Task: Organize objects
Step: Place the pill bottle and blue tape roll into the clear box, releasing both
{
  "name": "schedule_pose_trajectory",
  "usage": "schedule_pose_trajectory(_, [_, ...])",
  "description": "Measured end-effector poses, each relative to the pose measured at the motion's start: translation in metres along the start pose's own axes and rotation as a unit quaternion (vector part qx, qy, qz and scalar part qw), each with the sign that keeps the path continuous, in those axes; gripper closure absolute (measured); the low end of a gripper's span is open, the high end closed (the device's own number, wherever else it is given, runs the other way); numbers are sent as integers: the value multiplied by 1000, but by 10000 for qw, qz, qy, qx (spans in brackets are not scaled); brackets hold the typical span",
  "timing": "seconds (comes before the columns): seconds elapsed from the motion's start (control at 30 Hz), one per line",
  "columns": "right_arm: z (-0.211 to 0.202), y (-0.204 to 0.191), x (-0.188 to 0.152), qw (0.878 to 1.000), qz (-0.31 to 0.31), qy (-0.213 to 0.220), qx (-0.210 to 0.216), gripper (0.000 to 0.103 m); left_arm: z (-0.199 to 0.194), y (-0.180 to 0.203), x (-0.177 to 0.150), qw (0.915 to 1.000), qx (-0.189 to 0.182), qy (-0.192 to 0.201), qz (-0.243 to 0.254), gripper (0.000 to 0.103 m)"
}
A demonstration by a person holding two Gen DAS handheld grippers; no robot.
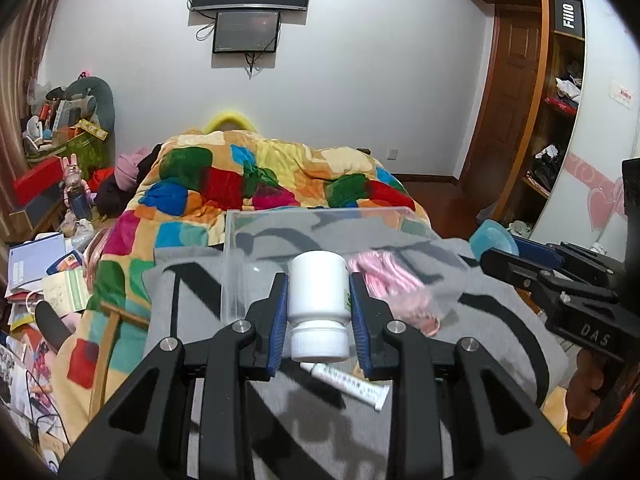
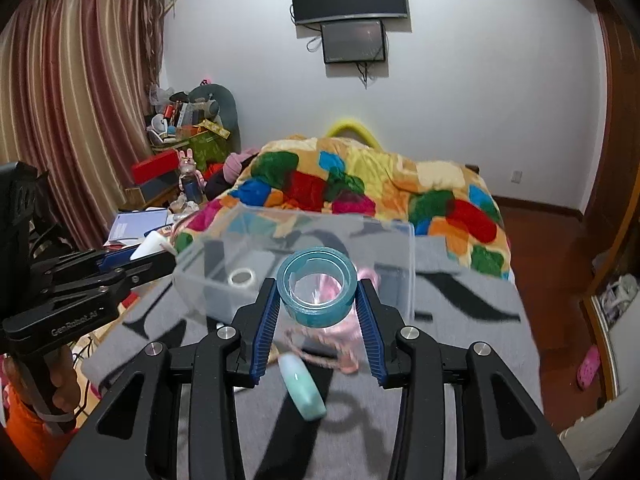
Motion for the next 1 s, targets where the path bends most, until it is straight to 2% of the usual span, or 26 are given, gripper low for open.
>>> schedule_pose_trajectory(0.1, [14, -5, 9, 9999, 46, -80, 145, 67, 13, -2, 7, 9999, -8, -102, 6, 74])
schedule_pose_trajectory(0.23, [43, -7, 13, 9991, 133, -302, 280, 67, 40, -7, 6, 9989, -32, -464, -27, 74])
schedule_pose_trajectory(0.53, [110, 2, -7, 9936, 182, -1079, 285, 67, 88, -11, -13, 9930, -198, -1162, -97, 74])
schedule_pose_trajectory(0.8, [131, 3, -24, 9883, -183, -1505, 174, 67, 112, 4, -24, 9886, -277, -1472, 127, 75])
schedule_pose_trajectory(1.0, [122, 4, -23, 9879, -235, -1526, 174, 62, 102, 5, -22, 9902, -249, -1358, 190, 70])
Point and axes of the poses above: each gripper's, at about its wrist camera, not at the fingertips, and z roughly the way its jaws point, y to its right, x to its top, the point moved 10 cm from there along z, roughly the way its jaws point, and after that the axes turned 2 degrees about x, right-handed, at the moved point
